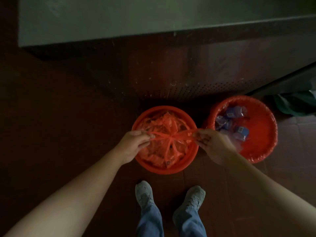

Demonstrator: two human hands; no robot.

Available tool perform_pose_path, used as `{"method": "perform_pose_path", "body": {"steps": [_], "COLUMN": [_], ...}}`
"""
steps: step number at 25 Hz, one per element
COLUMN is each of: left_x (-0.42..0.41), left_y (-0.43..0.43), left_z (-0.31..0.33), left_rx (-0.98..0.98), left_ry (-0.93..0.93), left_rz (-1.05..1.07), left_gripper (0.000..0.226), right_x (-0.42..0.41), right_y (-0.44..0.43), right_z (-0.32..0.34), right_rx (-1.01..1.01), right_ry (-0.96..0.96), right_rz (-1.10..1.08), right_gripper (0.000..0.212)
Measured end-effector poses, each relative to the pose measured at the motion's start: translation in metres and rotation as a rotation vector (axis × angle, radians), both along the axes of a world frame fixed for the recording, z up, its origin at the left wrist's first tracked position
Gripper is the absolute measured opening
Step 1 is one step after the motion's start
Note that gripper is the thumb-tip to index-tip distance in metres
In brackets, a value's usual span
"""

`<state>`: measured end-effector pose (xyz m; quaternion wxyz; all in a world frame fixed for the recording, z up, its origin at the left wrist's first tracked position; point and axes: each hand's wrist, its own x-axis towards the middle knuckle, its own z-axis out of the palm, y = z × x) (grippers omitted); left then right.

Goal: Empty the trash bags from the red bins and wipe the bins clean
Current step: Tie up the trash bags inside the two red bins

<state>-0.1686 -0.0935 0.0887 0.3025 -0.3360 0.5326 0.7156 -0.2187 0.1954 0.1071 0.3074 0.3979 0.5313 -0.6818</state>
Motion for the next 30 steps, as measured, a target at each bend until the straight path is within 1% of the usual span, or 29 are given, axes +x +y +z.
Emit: {"method": "perform_pose_path", "body": {"steps": [3, 7, 9, 10, 13, 15, 16, 18, 19, 21, 23, 25, 26, 28, 29, 30], "left_x": [-0.002, 0.003, 0.006, 0.008, 0.012, 0.016, 0.018, 0.02, 0.02, 0.022, 0.023, 0.022, 0.02, 0.016, 0.014, 0.012], "left_y": [0.011, 0.03, 0.036, 0.038, 0.042, 0.043, 0.043, 0.044, 0.043, 0.042, 0.041, 0.041, 0.041, 0.036, 0.031, 0.025], "left_z": [0.023, 0.035, 0.033, 0.03, 0.025, 0.018, 0.015, 0.012, 0.01, 0.009, 0.007, 0.009, 0.009, 0.011, 0.012, 0.012], "left_rx": [0.053, 0.021, -0.005, -0.009, -0.002, 0.0, 0.0, 0.001, -0.007, -0.047, -0.081, -0.166, -0.257, -0.505, -0.646, -0.782], "left_ry": [0.011, -0.014, -0.061, -0.083, -0.126, -0.127, -0.124, -0.109, -0.103, -0.088, -0.074, -0.03, 0.012, 0.104, 0.133, 0.147], "left_rz": [-0.036, -0.079, -0.114, -0.123, -0.158, -0.197, -0.21, -0.219, -0.21, -0.173, -0.151, -0.203, -0.264, -0.414, -0.475, -0.52], "left_gripper": [0.027, 0.035, 0.028, 0.023, 0.005, 0.017, 0.022, 0.027, 0.025, 0.009, 0.002, 0.003, 0.007, 0.013, 0.016, 0.018], "right_x": [0.005, 0.019, 0.026, 0.028, 0.032, 0.033, 0.033, 0.033, 0.033, 0.032, 0.031, 0.031, 0.032, 0.034, 0.035, 0.034], "right_y": [-0.029, -0.052, -0.056, -0.058, -0.067, -0.072, -0.073, -0.072, -0.072, -0.075, -0.079, -0.082, -0.081, -0.077, -0.073, -0.067], "right_z": [0.023, 0.03, 0.025, 0.022, 0.014, 0.012, 0.011, 0.01, 0.01, 0.008, 0.006, 0.001, -0.003, -0.01, -0.013, -0.015], "right_rx": [-0.018, 0.056, 0.148, 0.186, 0.221, 0.223, 0.217, 0.198, 0.206, 0.287, 0.392, 0.465, 0.504, 0.597, 0.645, 0.693], "right_ry": [0.094, 0.165, 0.188, 0.21, 0.266, 0.285, 0.297, 0.328, 0.344, 0.397, 0.446, 0.476, 0.489, 0.495, 0.462, 0.409], "right_rz": [0.174, 0.533, 0.7, 0.77, 0.91, 0.981, 1.012, 1.046, 1.053, 1.09, 1.153, 1.192, 1.196, 1.166, 1.122, 1.067], "right_gripper": [0.023, 0.036, 0.043, 0.042, 0.046, 0.052, 0.05, 0.036, 0.029, 0.02, 0.017, 0.017, 0.016, 0.01, 0.007, 0.011]}}
